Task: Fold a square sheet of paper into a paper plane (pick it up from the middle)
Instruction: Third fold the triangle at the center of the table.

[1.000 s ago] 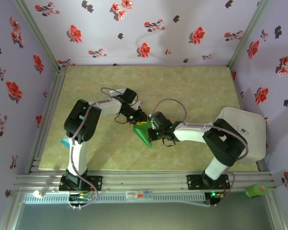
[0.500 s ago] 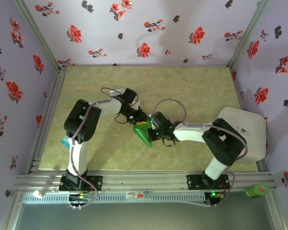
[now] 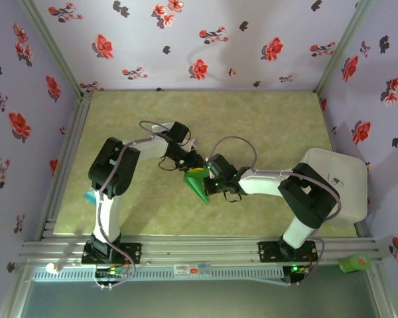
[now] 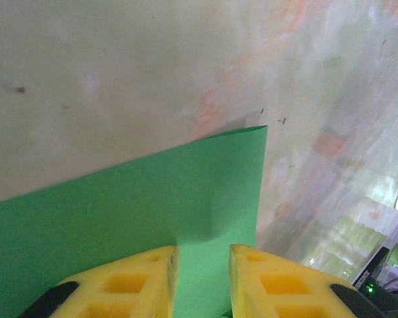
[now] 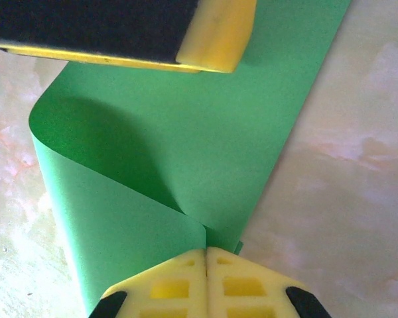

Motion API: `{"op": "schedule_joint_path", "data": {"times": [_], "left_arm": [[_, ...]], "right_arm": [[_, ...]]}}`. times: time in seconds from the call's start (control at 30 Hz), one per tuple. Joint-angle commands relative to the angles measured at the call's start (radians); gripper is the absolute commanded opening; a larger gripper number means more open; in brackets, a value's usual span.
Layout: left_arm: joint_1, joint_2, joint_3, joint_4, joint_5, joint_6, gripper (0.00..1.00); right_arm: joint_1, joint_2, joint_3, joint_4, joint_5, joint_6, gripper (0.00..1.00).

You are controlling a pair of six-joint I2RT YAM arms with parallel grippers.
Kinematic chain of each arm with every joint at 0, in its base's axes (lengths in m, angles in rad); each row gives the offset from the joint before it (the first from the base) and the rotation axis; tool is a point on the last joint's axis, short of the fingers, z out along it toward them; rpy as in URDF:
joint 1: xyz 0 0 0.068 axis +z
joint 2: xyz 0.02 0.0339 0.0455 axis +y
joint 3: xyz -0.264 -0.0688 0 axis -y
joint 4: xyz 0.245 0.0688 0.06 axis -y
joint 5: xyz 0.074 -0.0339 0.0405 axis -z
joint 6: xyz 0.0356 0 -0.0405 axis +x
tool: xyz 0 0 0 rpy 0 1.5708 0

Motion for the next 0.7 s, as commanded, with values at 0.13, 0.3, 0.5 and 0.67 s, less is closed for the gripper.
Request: {"op": "schedule_joint_path", "data": {"times": [0.13,0.3,0.5,0.67], "left_arm": [[0.01,-0.061,0.055,-0.045,-0.092,-0.023,0.33],[0.029,-0.147,0.029,-0.014,-0.124,-0.063,0.37],[0.046,-0.311,-0.144,0.094,-0.143,-0.167,0.28],[0.038,-0.467,-0.382,0.339,-0.074,-0.378,0.03]], "right_arm": [[-0.008,0.031,0.009,-0.028,0.014,0.006,0.0],[-0.006,0.031,0.009,-0.029,0.011,0.006,0.0],[-0.008,0.033,0.008,-0.023,0.01,0.01,0.0],[-0.008,0.032,0.009,-0.027,0.016,0.015,0.0]]}}
